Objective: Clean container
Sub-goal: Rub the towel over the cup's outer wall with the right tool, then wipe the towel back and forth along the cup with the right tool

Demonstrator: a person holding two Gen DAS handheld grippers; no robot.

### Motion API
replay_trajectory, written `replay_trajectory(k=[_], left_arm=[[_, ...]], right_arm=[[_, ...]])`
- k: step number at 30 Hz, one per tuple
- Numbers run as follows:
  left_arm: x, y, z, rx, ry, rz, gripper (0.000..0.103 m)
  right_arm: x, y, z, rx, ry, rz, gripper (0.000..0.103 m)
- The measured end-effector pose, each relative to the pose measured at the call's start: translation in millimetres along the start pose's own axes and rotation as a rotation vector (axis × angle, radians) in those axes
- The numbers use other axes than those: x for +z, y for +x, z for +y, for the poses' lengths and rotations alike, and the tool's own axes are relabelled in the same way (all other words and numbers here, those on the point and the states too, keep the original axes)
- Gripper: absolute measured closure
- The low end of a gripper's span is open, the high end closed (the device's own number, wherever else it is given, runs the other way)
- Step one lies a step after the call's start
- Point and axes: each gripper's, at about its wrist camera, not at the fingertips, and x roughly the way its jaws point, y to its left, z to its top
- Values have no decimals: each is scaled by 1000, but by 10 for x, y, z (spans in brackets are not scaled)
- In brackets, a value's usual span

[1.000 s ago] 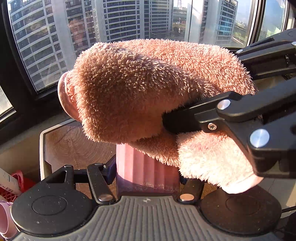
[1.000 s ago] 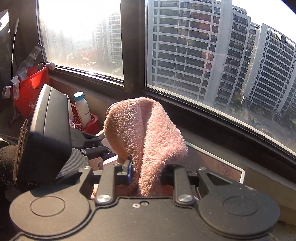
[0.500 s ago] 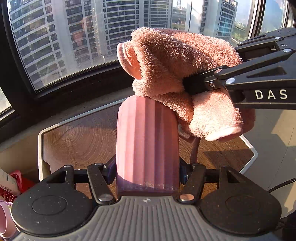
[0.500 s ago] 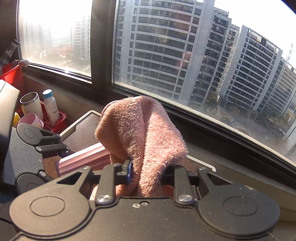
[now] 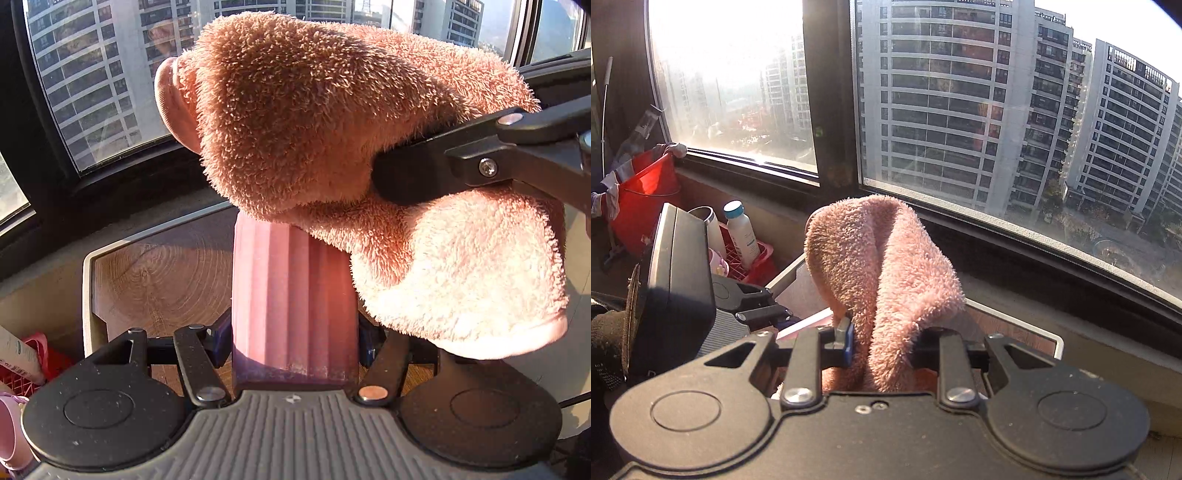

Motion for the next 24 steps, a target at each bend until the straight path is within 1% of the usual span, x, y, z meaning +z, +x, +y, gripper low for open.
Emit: replay_trajectory(k=[3,6,10,14,18,21,24], left_arm=[[4,-17,-18,-8,7,-6,41],[4,-41,-51,-11,15,-6,41],[19,-104,-47,-22,21,10,41],[55,-229,8,-23,15,14,41],[50,-363,62,0,44,13,41],[18,-368,133,0,46,24,41],[-14,-352,142,-3,58,36,41]], right_arm=[[-29,52,33,30,3,25,79],[-81,106,37,24,7,62,79],[-84,85,22,-19,19,73,79],[-33,62,38,-100,18,72,79],[7,-96,-6,-168,30,57,79],[-4,-233,-6,-187,32,57,79],[-56,-349,53,-161,35,64,79]])
